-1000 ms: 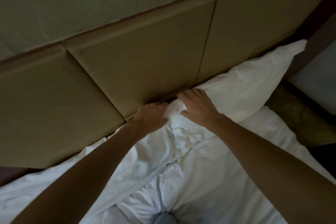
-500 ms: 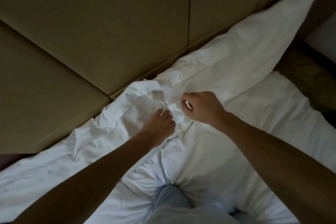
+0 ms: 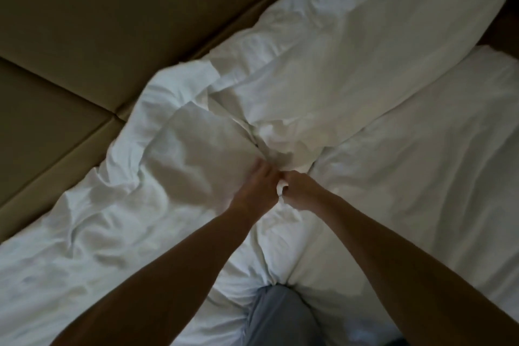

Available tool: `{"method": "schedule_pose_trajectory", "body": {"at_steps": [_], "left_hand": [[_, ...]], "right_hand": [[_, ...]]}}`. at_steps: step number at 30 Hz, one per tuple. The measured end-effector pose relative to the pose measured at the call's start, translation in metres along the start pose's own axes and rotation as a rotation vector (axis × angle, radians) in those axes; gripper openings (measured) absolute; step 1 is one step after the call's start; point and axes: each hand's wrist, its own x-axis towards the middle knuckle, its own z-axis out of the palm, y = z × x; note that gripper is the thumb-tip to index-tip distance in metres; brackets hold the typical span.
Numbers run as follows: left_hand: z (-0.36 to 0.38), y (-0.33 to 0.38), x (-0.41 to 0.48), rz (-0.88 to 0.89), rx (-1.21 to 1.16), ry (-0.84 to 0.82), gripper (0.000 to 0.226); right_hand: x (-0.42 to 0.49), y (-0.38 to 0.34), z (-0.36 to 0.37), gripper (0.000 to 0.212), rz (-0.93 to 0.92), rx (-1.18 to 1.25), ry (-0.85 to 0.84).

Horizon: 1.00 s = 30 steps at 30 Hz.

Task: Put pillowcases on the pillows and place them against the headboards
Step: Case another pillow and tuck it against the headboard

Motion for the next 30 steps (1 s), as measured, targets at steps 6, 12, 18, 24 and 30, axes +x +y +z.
{"method": "schedule_pose_trajectory", "body": {"at_steps": [6,12,18,24,30], "left_hand": [[-0.005,-0.004,-0.009,0.13,0.039,-0.075,0.021],[-0.023,0.017,-0.038,0.147,-0.032,-0.276,0.007],[-0.03,0.0,-0.041,0.035,-0.132,-0.165,0.01],[-0.007,-0.013,-0.039,-0.065,0.021,-0.166,0.046],[-0.002,-0.009,-0.046,-0.316,-0.147,-0.321,0.048]], "right_hand": [[0.018,0.006,0.02,0.08,0.018,0.035,-0.013],[0.028,0.0,0.016,0.078,-0.006,0.06,0.047],[0.034,-0.007,0.017,0.044,0.017,0.267,-0.01],[0.014,0.007,0.002,0.04,0.06,-0.072,-0.049],[-0.023,0.031,-0.024,0.042,0.181,-0.163,-0.201]]}}
